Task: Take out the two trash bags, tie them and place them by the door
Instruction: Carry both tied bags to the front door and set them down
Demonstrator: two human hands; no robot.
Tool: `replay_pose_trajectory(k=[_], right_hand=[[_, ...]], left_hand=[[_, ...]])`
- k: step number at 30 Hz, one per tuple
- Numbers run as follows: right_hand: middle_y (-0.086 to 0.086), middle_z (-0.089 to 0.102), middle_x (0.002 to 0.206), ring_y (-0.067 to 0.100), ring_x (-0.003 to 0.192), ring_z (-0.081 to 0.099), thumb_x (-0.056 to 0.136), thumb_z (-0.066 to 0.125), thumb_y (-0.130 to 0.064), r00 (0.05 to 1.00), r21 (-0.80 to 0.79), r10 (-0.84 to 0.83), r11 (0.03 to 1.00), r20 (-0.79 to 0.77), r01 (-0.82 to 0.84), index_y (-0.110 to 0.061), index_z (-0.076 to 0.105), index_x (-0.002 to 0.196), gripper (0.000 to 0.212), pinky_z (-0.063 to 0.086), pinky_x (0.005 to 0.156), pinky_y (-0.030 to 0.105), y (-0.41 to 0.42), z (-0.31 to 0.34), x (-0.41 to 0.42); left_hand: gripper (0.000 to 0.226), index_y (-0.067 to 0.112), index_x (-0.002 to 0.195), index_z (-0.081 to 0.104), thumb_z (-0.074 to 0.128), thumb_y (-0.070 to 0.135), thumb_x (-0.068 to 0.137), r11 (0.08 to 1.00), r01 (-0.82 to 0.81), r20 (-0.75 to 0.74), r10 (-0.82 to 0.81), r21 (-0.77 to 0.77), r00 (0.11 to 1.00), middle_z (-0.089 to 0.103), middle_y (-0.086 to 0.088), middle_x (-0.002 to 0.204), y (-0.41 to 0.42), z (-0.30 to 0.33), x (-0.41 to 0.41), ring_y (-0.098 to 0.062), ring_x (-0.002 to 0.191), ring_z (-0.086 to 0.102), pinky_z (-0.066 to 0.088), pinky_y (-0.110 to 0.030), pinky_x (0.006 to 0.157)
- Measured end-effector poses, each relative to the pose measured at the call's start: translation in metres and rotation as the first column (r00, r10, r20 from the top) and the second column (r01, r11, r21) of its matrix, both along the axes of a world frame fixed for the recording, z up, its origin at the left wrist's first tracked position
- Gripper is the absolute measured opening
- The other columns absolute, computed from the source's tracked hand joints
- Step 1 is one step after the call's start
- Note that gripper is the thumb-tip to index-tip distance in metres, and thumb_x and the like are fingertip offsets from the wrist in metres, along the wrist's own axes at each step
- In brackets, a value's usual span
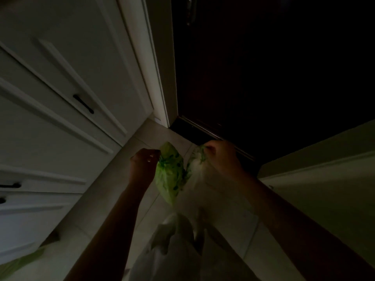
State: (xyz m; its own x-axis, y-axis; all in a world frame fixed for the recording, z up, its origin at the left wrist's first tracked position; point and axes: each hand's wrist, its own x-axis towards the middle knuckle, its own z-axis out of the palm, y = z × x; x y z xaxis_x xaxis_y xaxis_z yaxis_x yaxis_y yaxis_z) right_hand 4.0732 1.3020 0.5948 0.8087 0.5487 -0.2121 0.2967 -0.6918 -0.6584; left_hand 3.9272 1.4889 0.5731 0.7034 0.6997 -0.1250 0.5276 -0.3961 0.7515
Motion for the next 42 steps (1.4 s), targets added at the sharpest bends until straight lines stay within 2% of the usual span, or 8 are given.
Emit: replay_pose_trajectory(k=[9,14,17,23,29,34,38,42], right_hand=[[0.015,0.068,0.112,0.026,0.102,0.065,0.093,0.055,-0.017,0.997,-0.101,0.077,0.992,-0.014,-0.078,-0.006,0.063,0.117,0.028,0.048,0.079,0.027,0.077,-0.029,0.113],[0.014,0.067,0.114,0.026,0.104,0.064,0.093,0.055,-0.017,0.992,-0.174,0.105,0.978,-0.075,-0.117,-0.007,0.062,0.119,0.029,0.052,0.08,0.03,0.112,-0.053,0.161],[0.014,0.067,0.115,0.026,0.106,0.063,0.092,0.055,-0.015,0.985,-0.194,0.141,0.968,-0.099,-0.158,-0.006,0.063,0.118,0.029,0.049,0.081,0.029,0.137,-0.064,0.184],[0.014,0.067,0.113,0.027,0.105,0.062,0.091,0.056,-0.019,0.949,-0.206,0.275,0.93,-0.15,-0.303,-0.01,0.065,0.115,0.027,0.053,0.087,0.043,0.186,-0.095,0.214],[0.019,0.069,0.11,0.03,0.104,0.064,0.09,0.057,-0.01,0.845,-0.175,0.489,0.832,-0.214,-0.526,-0.003,0.068,0.111,0.025,0.051,0.089,0.038,0.229,-0.127,0.235],[0.018,0.071,0.104,0.033,0.1,0.064,0.09,0.054,-0.015,0.686,-0.135,0.686,0.676,-0.243,-0.724,-0.008,0.071,0.106,0.024,0.052,0.084,0.04,0.252,-0.163,0.249],[0.017,0.065,0.115,0.029,0.106,0.06,0.093,0.052,-0.013,0.605,-0.164,0.751,0.583,-0.266,-0.796,-0.009,0.069,0.112,0.026,0.043,0.085,0.026,0.256,-0.19,0.276],[0.017,0.068,0.109,0.03,0.101,0.064,0.09,0.054,-0.011,0.62,-0.195,0.741,0.588,-0.259,-0.785,-0.01,0.07,0.107,0.024,0.051,0.089,0.041,0.26,-0.237,0.325]], left_hand=[[0.012,0.012,0.094,0.076,0.066,0.014,0.087,0.984,-0.16,-0.02,0.159,-0.077,0.987,0.07,-0.007,0.097,0.056,-0.041,0.093,-0.017,0.078,0.065,0.041,-0.015,0.06],[0.014,0.014,0.095,0.075,0.064,0.019,0.088,0.967,-0.202,-0.077,0.191,-0.158,0.978,0.07,-0.007,0.098,0.085,-0.074,0.127,-0.019,0.079,0.065,0.048,-0.027,0.065],[0.015,0.01,0.097,0.075,0.065,0.016,0.088,0.961,-0.238,-0.101,0.225,-0.144,0.969,0.07,-0.007,0.099,0.1,-0.086,0.14,-0.016,0.076,0.063,0.044,-0.022,0.062],[0.017,0.009,0.099,0.074,0.067,0.017,0.087,0.913,-0.377,-0.143,0.357,-0.156,0.923,0.069,-0.008,0.099,0.119,-0.117,0.156,-0.013,0.076,0.061,0.04,-0.013,0.06],[0.016,0.005,0.097,0.074,0.069,0.015,0.085,0.795,-0.566,-0.142,0.548,-0.217,0.824,0.071,-0.013,0.097,0.125,-0.151,0.175,-0.023,0.083,0.067,0.053,-0.032,0.073],[0.019,0.007,0.101,0.074,0.067,0.014,0.085,0.648,-0.727,-0.196,0.701,-0.225,0.686,0.072,-0.009,0.1,0.128,-0.193,0.194,-0.018,0.086,0.068,0.045,-0.015,0.066],[0.022,0.003,0.105,0.072,0.065,0.012,0.086,0.53,-0.81,-0.186,0.794,-0.252,0.578,0.071,-0.012,0.101,0.13,-0.227,0.215,-0.017,0.085,0.067,0.045,-0.014,0.064],[0.023,0.004,0.107,0.071,0.064,0.012,0.087,0.458,-0.844,-0.198,0.833,-0.277,0.517,0.071,-0.014,0.103,0.13,-0.261,0.236,-0.019,0.089,0.067,0.049,-0.024,0.073]])
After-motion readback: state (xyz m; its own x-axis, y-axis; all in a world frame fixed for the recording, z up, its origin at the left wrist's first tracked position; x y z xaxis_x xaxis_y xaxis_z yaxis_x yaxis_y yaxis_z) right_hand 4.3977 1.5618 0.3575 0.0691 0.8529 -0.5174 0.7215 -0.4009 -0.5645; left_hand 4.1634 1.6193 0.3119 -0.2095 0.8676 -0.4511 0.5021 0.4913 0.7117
